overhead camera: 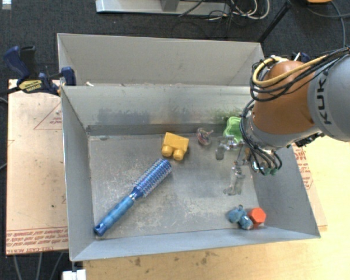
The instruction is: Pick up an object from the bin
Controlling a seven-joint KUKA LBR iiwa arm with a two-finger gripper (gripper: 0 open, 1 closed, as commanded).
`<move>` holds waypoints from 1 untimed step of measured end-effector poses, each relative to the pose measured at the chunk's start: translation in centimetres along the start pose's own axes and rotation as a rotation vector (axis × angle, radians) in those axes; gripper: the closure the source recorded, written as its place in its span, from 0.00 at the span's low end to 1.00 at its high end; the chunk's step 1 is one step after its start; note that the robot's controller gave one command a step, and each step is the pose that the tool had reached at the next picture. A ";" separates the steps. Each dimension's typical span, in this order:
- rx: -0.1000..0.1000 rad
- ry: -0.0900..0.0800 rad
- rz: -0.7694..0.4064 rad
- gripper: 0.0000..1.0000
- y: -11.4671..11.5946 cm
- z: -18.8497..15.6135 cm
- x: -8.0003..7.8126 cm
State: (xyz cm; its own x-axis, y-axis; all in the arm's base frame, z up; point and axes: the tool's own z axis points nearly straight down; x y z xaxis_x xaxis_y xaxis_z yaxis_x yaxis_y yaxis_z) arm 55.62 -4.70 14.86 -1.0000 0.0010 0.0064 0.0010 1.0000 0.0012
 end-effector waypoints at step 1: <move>0.004 -0.023 -0.146 0.00 -5.9 7.8 7.0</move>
Offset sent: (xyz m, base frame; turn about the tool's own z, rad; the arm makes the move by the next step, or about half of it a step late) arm -0.0748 -0.0576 -0.0786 -0.1534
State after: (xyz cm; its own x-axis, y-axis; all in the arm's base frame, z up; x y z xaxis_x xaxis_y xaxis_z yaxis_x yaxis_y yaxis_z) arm 48.56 -10.59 7.09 -0.9893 -0.1447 -0.0166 -0.1446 0.9895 -0.0035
